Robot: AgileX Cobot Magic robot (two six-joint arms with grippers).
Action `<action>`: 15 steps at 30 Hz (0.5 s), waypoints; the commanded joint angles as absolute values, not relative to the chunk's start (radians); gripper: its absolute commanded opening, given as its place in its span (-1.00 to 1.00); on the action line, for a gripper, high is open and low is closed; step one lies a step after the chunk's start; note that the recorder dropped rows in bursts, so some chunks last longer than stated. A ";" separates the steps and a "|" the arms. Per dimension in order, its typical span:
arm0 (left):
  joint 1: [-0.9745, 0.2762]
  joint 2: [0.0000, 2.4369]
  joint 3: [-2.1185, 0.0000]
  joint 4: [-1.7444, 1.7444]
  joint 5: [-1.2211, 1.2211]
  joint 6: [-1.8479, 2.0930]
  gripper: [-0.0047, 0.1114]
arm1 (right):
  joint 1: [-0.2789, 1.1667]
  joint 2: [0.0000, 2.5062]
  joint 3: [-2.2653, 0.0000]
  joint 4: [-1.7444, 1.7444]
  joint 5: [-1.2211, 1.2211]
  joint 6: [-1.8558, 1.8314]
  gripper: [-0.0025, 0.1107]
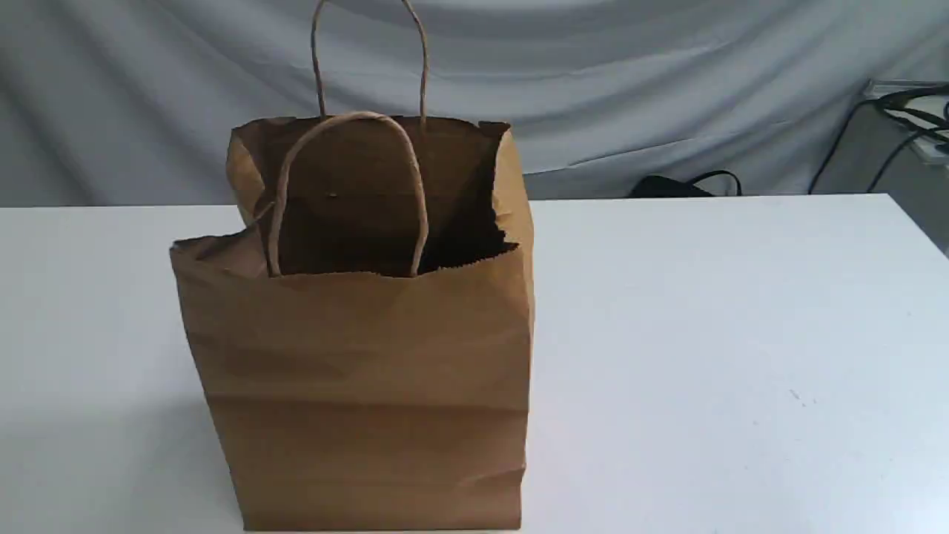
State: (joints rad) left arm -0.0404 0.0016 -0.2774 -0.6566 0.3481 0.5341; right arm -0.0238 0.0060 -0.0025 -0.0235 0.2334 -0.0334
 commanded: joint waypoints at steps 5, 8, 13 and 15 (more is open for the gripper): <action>0.057 0.000 -0.111 -0.769 0.079 0.528 -0.92 | -0.030 0.000 0.000 -0.016 0.232 -0.044 -0.96; 0.060 0.000 -0.077 -0.765 0.081 0.539 -0.92 | -0.030 0.000 0.000 -0.016 0.232 -0.044 -0.96; 0.060 0.000 -0.038 -0.765 0.101 0.631 -0.92 | -0.030 0.000 0.000 -0.016 0.230 -0.044 -0.96; 0.060 0.000 -0.022 -0.765 0.115 0.672 -0.92 | -0.030 0.000 0.000 -0.016 0.230 -0.044 -0.96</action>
